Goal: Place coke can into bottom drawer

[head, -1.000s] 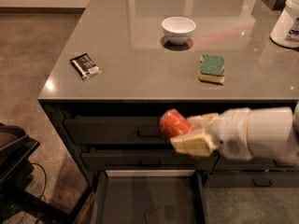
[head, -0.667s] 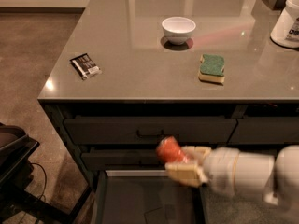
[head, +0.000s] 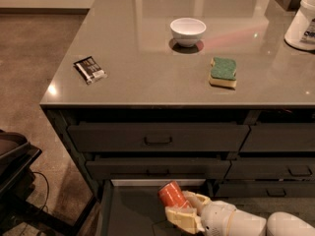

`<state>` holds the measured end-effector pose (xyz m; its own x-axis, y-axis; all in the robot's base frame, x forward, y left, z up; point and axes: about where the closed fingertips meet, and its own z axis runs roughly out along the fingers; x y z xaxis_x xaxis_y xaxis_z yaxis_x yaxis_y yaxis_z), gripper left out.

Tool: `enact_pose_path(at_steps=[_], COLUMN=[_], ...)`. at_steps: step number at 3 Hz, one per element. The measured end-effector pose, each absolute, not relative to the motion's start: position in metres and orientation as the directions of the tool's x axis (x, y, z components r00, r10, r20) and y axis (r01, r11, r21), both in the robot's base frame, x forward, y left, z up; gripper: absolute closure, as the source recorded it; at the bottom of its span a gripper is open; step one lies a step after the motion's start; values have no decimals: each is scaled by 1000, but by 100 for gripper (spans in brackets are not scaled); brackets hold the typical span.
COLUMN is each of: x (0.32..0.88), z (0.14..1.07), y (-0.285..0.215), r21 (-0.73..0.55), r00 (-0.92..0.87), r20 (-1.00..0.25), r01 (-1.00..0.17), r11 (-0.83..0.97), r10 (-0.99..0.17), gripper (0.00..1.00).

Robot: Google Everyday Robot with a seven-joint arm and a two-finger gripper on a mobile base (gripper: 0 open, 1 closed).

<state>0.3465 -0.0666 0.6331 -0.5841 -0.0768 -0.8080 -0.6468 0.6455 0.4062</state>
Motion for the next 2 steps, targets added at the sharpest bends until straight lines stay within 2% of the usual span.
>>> enact_pose_path(at_steps=[2], x=[352], z=[608], y=[-64], r21=[451], r00=[-605], r20=[-796], r01=[-627], r11=[635], r10=[-32], gripper=[100])
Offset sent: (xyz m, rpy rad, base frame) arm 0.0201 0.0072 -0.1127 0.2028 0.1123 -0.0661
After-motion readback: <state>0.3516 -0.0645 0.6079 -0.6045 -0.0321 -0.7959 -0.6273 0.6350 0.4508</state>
